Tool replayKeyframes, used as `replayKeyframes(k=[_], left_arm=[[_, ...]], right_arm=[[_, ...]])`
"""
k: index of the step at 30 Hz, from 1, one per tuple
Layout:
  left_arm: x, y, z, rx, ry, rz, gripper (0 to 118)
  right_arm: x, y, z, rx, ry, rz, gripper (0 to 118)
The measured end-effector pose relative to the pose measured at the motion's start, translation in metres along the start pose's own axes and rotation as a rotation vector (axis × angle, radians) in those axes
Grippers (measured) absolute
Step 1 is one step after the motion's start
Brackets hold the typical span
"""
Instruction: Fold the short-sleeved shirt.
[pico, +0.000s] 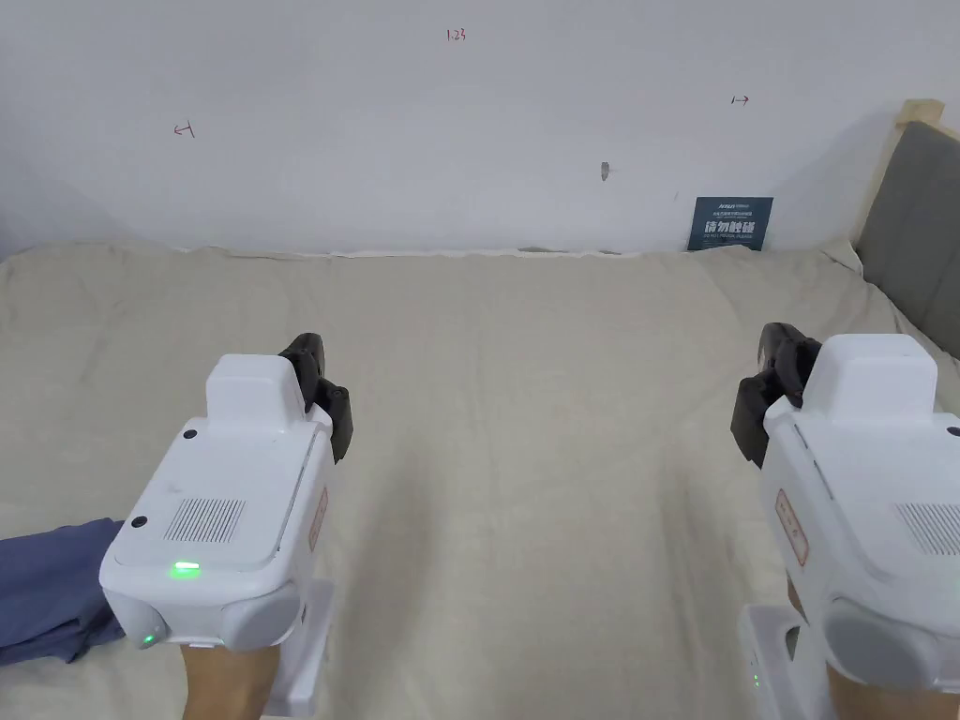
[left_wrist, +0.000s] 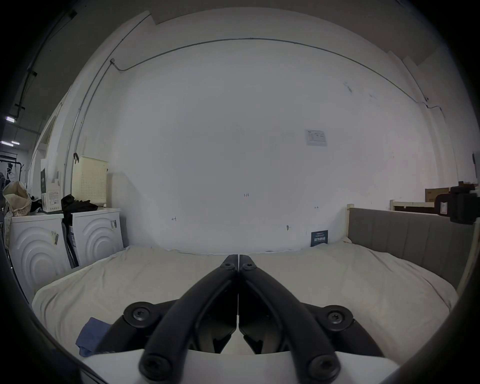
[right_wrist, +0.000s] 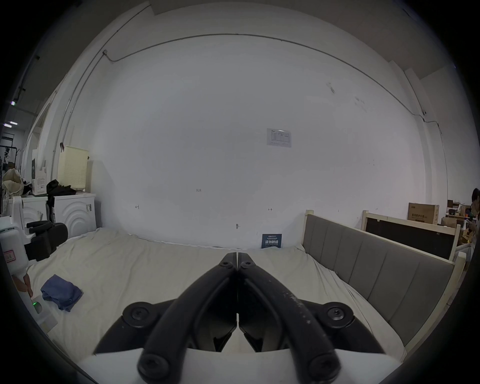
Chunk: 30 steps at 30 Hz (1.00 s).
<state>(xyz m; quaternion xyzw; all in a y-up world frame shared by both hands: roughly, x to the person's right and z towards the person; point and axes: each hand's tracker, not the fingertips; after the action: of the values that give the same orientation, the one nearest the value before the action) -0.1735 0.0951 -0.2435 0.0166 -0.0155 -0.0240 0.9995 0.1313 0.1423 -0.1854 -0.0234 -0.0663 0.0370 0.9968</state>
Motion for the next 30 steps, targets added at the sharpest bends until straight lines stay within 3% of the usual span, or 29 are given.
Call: replayKeyframes(k=[30], left_arm=[[-0.006, 0.002, 0.011, -0.011, -0.012, -0.011, 0]], right_arm=[[0.001, 0.001, 0.005, 0.006, 0.005, 0.004, 2]])
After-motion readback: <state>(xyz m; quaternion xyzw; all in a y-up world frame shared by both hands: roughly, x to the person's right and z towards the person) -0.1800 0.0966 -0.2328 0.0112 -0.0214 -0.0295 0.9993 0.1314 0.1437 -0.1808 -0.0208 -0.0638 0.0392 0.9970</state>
